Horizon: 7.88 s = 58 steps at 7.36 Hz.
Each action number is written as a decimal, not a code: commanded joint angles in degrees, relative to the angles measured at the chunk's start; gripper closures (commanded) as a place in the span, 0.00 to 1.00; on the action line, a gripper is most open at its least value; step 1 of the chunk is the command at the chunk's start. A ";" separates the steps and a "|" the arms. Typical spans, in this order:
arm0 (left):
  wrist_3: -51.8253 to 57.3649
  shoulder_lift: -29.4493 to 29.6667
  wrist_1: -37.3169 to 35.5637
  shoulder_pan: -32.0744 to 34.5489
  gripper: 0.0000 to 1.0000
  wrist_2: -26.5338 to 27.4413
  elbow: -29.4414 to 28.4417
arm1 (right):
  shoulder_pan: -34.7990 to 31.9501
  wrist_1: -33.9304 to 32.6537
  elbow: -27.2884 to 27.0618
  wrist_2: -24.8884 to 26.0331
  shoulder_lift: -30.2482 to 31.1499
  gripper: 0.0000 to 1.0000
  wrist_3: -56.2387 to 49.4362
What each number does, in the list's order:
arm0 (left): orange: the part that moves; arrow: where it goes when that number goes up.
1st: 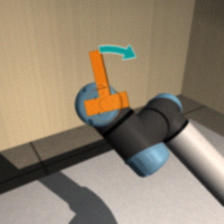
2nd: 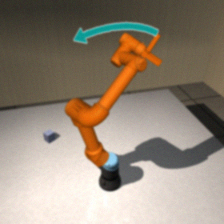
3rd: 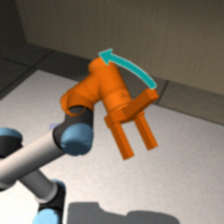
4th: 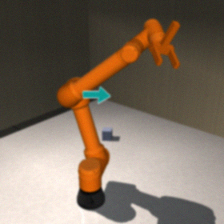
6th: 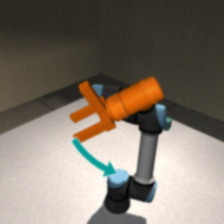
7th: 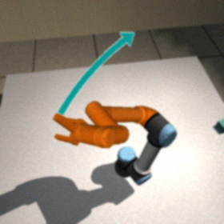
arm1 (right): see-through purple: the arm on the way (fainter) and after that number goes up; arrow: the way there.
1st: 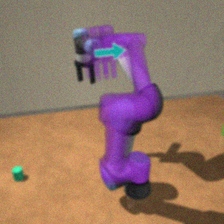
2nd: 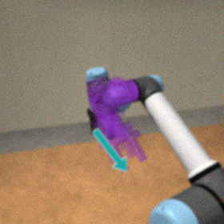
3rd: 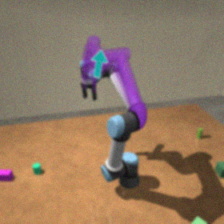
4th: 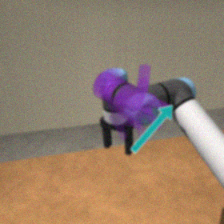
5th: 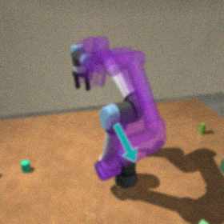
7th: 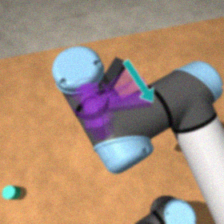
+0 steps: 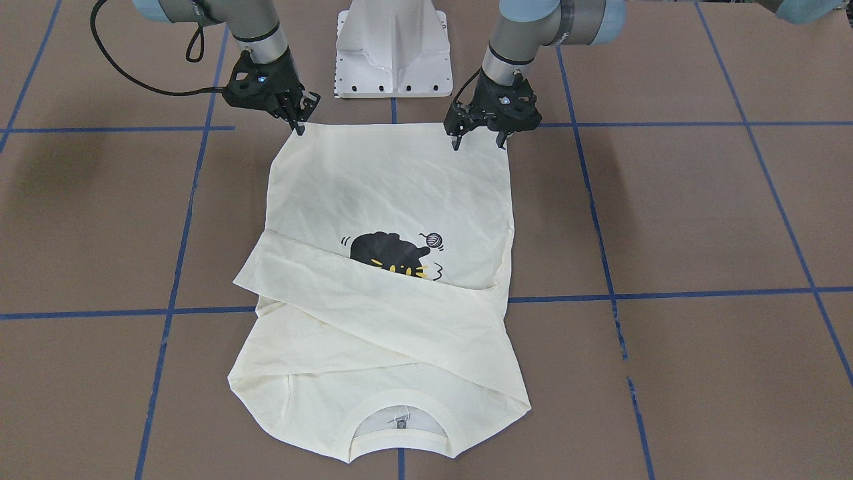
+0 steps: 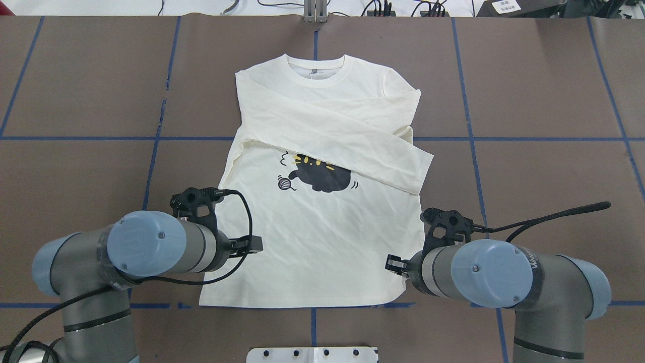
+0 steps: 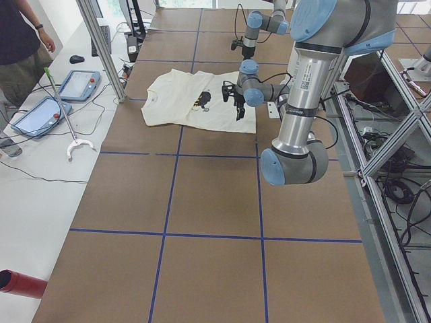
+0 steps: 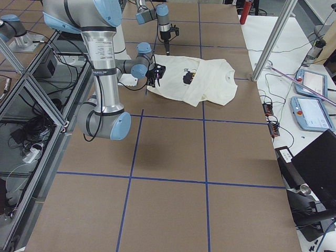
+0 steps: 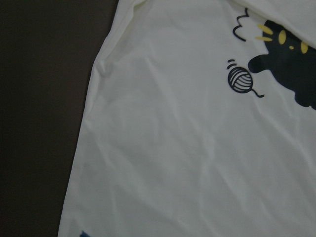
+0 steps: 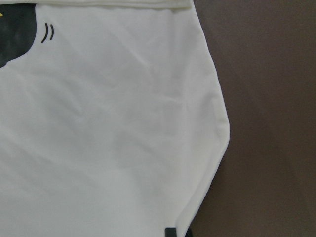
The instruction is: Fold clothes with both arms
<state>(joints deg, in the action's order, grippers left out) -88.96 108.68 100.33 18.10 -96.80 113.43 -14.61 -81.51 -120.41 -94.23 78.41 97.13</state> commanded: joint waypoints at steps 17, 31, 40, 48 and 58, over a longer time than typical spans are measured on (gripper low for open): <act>-7.46 -7.43 -0.40 -8.17 0.44 2.15 1.17 | -2.53 0.03 0.17 -0.69 -2.30 1.00 -0.36; -6.05 -6.81 -5.41 -8.34 0.19 2.23 2.49 | -3.05 -0.14 0.44 -0.78 -2.21 1.00 -0.71; -6.23 -6.64 -5.32 -7.99 0.25 2.15 1.79 | -3.05 -0.14 0.44 -0.78 -2.13 1.00 -0.80; -6.67 -4.71 -5.23 -7.99 1.00 2.50 1.96 | -3.32 -0.05 0.35 -0.96 -1.95 1.00 -0.80; -6.23 -5.58 -12.52 -17.02 1.00 2.50 19.62 | 0.79 0.21 -13.88 -15.52 12.45 1.00 -0.80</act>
<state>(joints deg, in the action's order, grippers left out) -95.32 103.27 88.70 3.55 -94.40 131.46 -15.54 -81.26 -132.78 -106.28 88.62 96.33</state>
